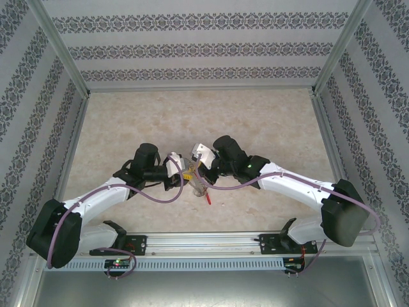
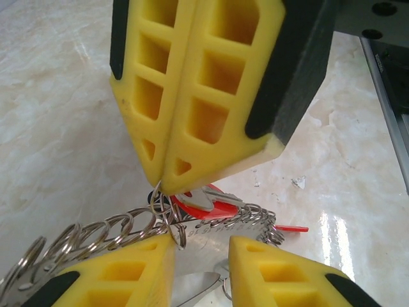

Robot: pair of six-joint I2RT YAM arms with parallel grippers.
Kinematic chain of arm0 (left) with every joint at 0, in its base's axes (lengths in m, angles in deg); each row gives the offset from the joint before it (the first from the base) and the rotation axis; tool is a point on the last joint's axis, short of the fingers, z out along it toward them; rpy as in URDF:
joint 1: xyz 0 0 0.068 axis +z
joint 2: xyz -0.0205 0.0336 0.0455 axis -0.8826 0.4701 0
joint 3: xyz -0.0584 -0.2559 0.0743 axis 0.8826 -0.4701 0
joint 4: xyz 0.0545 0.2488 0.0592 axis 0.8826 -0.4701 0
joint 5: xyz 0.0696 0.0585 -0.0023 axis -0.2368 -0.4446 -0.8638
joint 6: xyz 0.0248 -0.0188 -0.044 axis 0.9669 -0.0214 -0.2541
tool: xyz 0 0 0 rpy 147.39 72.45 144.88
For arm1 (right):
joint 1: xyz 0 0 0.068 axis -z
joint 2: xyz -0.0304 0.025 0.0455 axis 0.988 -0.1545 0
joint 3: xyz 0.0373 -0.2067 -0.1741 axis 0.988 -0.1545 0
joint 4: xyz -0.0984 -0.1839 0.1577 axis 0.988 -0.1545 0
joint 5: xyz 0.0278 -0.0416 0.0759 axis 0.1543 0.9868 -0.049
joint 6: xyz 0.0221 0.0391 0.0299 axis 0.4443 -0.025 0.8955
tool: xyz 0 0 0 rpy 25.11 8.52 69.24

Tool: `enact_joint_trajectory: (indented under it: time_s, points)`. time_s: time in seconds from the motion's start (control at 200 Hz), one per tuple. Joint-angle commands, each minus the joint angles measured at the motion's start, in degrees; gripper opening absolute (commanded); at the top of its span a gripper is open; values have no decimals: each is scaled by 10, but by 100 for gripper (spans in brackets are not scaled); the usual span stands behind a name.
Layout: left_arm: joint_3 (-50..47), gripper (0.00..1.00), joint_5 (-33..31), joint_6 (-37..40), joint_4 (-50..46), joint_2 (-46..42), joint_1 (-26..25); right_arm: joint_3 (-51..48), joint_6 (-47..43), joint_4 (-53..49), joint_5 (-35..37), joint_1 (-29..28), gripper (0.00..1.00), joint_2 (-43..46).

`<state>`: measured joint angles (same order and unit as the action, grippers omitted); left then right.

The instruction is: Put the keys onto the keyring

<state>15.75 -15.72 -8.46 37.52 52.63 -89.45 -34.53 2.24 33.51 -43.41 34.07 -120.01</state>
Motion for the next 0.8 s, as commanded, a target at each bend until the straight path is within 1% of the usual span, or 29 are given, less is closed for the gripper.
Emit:
enact_joint_trajectory:
  time_s: [0.0, 0.2, 0.31, 0.595, 0.794]
  points:
    - [16, 30, -11, -10, 33, 5, -11, 18, -10, 10, -3, -6, 0, 9]
    - [15, 28, -25, -14, 40, 4, -13, 19, -11, 7, -9, -7, 0, 9]
    - [16, 24, -29, -12, 39, 6, -14, 18, -12, 7, -10, -7, 0, 9]
    - [19, 0, -37, 0, 21, 10, -14, 17, -11, 5, -4, -7, 0, 11]
    - [9, 0, -45, -3, 36, 14, -15, 7, -4, 4, 14, -5, 0, 17]
